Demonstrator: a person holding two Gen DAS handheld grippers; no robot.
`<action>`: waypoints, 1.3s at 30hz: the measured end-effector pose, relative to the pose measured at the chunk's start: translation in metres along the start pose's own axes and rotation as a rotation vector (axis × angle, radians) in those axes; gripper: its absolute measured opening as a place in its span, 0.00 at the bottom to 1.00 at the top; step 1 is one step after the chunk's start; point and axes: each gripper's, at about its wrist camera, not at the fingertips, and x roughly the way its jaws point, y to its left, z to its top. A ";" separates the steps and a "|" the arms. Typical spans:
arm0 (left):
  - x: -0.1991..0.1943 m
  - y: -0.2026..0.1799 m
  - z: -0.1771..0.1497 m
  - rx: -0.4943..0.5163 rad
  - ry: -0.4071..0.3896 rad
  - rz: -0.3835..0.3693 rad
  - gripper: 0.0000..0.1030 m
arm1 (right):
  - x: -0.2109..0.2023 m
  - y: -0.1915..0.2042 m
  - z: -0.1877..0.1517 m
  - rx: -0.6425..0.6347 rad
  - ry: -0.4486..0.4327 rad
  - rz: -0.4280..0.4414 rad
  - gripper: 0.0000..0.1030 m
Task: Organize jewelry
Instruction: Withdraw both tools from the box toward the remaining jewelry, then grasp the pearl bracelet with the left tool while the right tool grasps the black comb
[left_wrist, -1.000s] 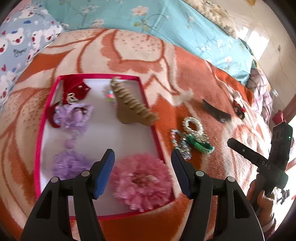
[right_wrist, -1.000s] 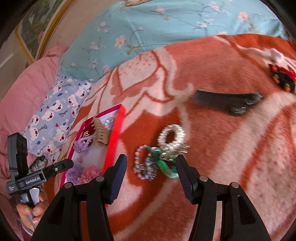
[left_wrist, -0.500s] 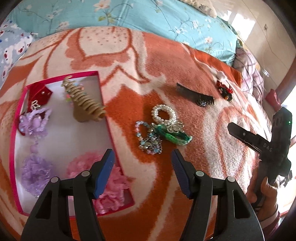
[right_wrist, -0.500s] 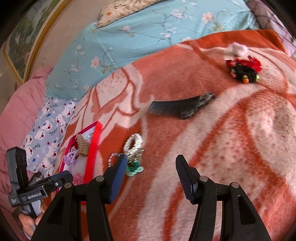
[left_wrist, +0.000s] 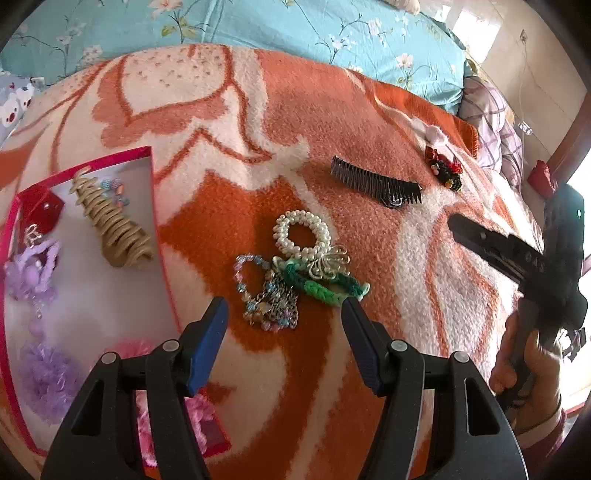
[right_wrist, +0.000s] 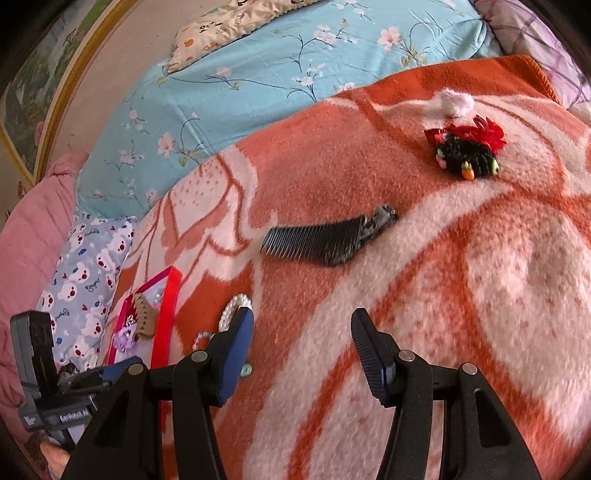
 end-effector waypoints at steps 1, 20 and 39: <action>0.003 -0.001 0.002 0.003 0.001 -0.002 0.61 | 0.003 -0.001 0.005 -0.003 0.000 -0.006 0.55; 0.081 -0.019 0.044 0.028 0.083 -0.023 0.61 | 0.075 -0.025 0.044 0.021 0.077 -0.034 0.23; 0.056 -0.016 0.044 0.036 0.003 -0.080 0.00 | 0.034 -0.006 0.026 0.073 0.024 0.122 0.01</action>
